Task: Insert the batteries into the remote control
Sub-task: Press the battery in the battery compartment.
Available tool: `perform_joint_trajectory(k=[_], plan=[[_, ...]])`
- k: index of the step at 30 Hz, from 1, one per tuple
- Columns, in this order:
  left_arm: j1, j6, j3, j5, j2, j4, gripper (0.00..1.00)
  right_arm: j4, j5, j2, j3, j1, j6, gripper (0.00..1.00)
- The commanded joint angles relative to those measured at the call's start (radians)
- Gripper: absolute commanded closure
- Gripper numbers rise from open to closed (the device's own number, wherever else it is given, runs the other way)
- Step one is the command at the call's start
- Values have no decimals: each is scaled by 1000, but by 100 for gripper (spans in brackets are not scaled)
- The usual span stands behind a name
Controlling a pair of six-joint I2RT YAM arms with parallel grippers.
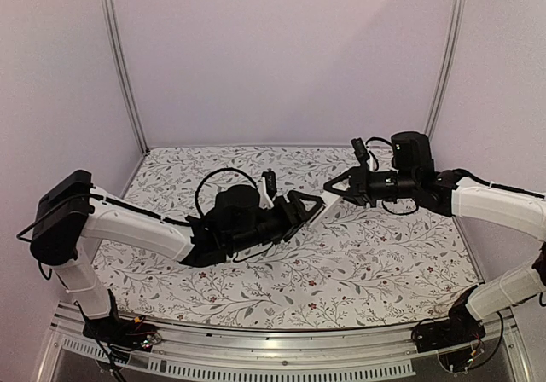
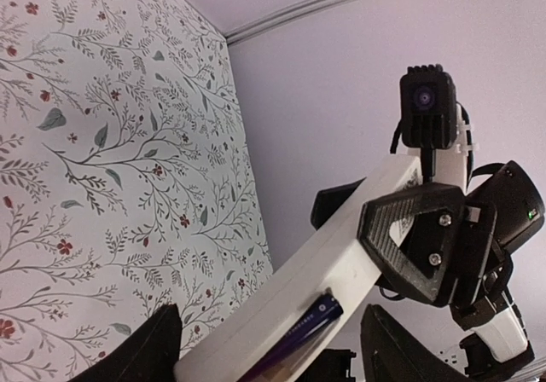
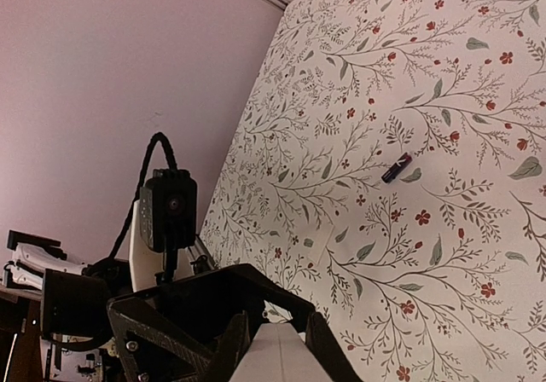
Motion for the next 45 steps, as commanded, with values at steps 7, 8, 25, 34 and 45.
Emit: perform_joint_trajectory(k=[7,8,25,34,45], plan=[[25,-4,42,-7,17,-18,31,-43,4,-29,-3,18,-28,100],[26,-5,42,-7,16,-20,32,-43,5,-30,-2,20,-29,100],[22,42,35,-3,0,-79,36,-42,7,-37,11,18,-15,100],[13,75,31,-32,-16,-118,39,-41,3,-40,14,18,-7,100],[-10,146,34,-98,-40,-205,39,-33,-10,-43,23,17,22,100]])
